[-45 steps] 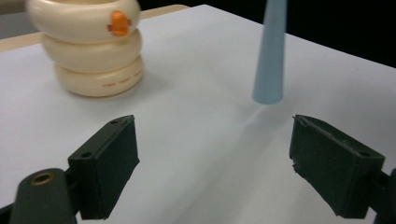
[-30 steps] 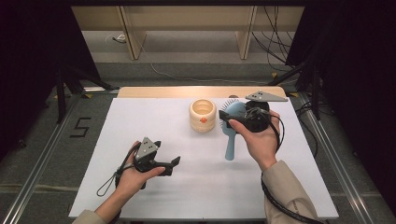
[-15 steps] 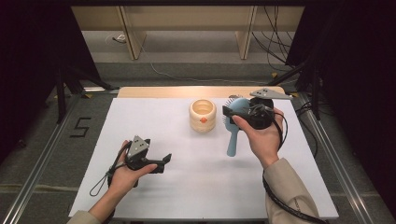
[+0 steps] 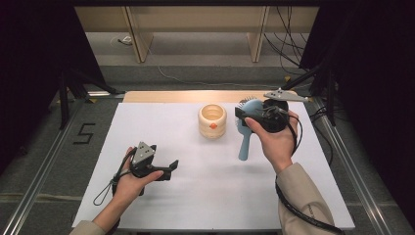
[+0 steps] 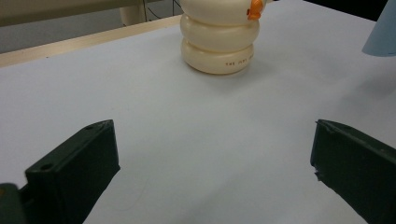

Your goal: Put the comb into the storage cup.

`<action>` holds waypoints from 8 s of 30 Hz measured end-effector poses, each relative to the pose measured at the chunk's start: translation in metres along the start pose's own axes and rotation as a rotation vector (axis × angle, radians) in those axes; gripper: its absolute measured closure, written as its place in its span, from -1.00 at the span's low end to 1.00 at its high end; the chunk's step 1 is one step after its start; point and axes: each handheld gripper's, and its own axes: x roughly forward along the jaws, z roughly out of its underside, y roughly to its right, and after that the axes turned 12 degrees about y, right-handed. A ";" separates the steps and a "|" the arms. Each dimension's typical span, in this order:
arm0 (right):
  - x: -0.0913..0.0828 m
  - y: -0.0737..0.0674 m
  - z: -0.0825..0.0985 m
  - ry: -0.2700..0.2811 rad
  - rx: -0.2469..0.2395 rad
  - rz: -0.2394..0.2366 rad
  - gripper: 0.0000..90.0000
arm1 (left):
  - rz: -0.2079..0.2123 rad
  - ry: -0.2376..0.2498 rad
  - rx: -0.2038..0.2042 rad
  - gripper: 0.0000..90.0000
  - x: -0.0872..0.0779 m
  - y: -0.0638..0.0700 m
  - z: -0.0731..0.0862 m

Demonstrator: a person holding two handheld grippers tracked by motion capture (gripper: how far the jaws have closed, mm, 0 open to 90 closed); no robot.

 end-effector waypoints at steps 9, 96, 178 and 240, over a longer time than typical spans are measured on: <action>0.004 0.001 -0.002 -0.003 -0.003 0.005 -0.52 | 0.001 -0.003 0.003 -0.98 0.001 0.000 0.001; 0.050 -0.003 -0.032 0.027 -0.003 0.019 -0.51 | -0.004 0.002 -0.010 -0.97 0.002 -0.001 0.001; 0.068 -0.006 -0.056 0.077 -0.010 0.032 -0.51 | -0.021 0.013 -0.024 -0.95 0.002 -0.004 0.000; 0.075 -0.013 -0.072 0.144 -0.021 0.023 -0.51 | -0.025 0.014 -0.027 -0.94 0.002 -0.005 0.000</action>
